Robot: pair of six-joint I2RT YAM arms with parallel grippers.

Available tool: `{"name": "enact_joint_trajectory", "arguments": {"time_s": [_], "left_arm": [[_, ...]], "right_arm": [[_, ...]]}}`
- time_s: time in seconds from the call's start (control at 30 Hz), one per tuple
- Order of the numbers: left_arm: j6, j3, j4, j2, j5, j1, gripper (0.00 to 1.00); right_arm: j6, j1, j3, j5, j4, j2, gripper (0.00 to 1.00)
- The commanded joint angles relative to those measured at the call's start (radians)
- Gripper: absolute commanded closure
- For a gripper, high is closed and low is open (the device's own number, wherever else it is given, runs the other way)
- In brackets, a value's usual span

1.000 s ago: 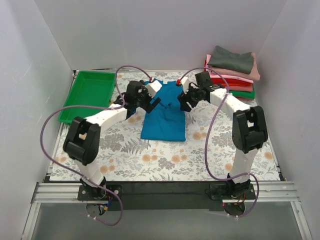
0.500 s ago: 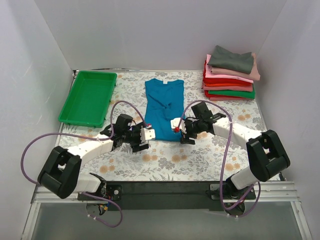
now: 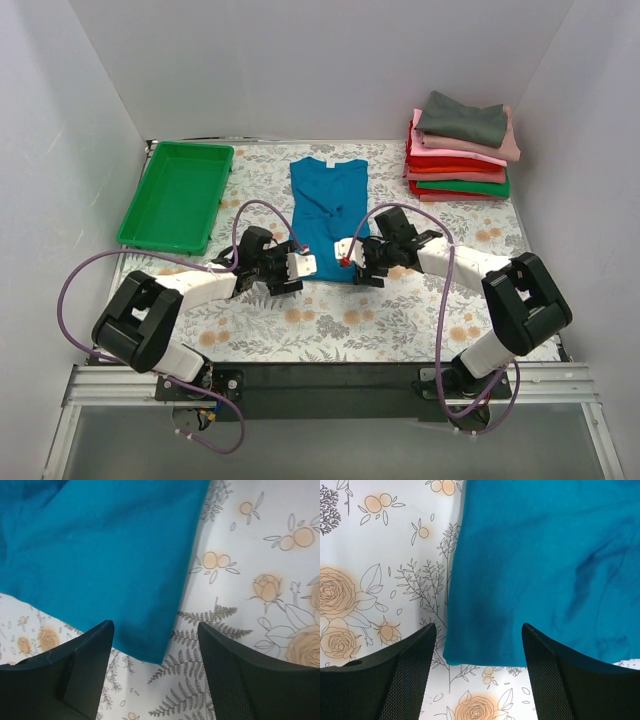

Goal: Fold and stack the t-shirts
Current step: Fold the tshirt

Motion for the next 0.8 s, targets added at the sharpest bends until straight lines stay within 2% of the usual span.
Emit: {"name": "enact_joint_trajectory", "arguments": {"time_s": [0.0,0.1,0.2,0.23,0.27,0.4,0.43,0.47,0.5,0.57,0.6,0.73,0.77], "left_arm": [[0.019,-0.014,0.07,-0.014,-0.04,-0.005,0.33],[0.028,-0.026,0.085,-0.01,-0.053,-0.005,0.34],[0.025,-0.017,0.097,0.019,-0.057,-0.005,0.4],[0.024,-0.012,0.097,0.029,-0.062,-0.003,0.44],[0.019,-0.008,0.097,0.044,-0.065,-0.005,0.54],[0.016,-0.012,0.11,0.067,-0.068,-0.003,0.71],[0.013,-0.02,0.114,0.067,-0.065,-0.005,0.75],[0.01,-0.023,0.116,0.066,-0.062,-0.005,0.8],[0.002,-0.026,0.116,0.056,-0.059,-0.006,0.91],[-0.009,-0.044,0.104,0.032,-0.044,-0.012,1.0],[-0.015,-0.054,0.094,-0.003,-0.037,-0.018,1.0],[-0.042,-0.094,-0.007,-0.141,-0.01,-0.093,1.0],[-0.056,-0.101,-0.092,-0.166,0.004,-0.133,1.0]], "right_arm": [[0.015,0.009,-0.021,0.016,0.05,0.008,0.25],[0.02,0.018,-0.022,0.035,0.056,0.029,0.24],[0.023,0.033,-0.019,0.062,0.057,0.058,0.25],[0.028,0.037,-0.018,0.072,0.063,0.069,0.27],[0.037,0.038,-0.017,0.081,0.067,0.075,0.29],[0.066,0.038,-0.017,0.108,0.073,0.083,0.39],[0.072,0.038,-0.017,0.11,0.072,0.083,0.42],[0.077,0.038,-0.017,0.111,0.07,0.084,0.52],[0.081,0.038,-0.019,0.113,0.07,0.084,0.63],[0.107,0.038,-0.017,0.105,0.057,0.087,0.92],[0.111,0.038,-0.016,0.086,0.043,0.087,0.99],[0.091,0.041,-0.022,-0.013,-0.07,0.034,0.99],[0.048,0.041,-0.024,-0.042,-0.118,0.017,0.99]]}}
